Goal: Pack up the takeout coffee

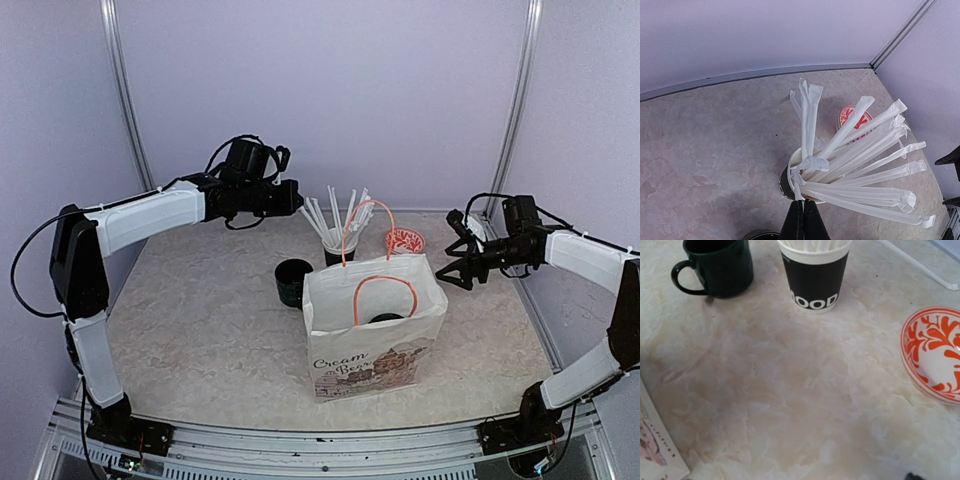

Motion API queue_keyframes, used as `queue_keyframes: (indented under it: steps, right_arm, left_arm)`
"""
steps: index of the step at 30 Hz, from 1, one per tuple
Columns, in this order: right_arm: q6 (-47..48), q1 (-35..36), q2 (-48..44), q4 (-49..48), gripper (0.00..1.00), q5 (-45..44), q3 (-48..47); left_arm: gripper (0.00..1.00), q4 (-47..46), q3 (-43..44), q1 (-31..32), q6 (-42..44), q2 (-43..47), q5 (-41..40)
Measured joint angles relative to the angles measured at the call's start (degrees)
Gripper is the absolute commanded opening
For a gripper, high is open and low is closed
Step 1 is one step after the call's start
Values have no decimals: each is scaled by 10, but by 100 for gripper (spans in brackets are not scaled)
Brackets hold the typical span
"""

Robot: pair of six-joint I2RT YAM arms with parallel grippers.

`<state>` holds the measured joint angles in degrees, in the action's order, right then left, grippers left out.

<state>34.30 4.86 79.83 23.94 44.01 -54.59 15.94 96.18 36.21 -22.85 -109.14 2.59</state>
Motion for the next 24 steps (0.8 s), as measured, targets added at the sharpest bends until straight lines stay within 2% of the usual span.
queue_keyframes:
  steps: [10, 19, 24]
  right_arm:
    - [1, 1, 0, 0, 89, -2, 0]
    - [3, 9, 0, 2, 89, -6, 0]
    - [3, 9, 4, 2, 89, -9, 0]
  left_arm:
    - [0, 66, 36, 26, 12, 38, -40]
    - [0, 142, 90, 57, 33, 159, -92]
    - [0, 180, 89, 99, 45, 237, -100]
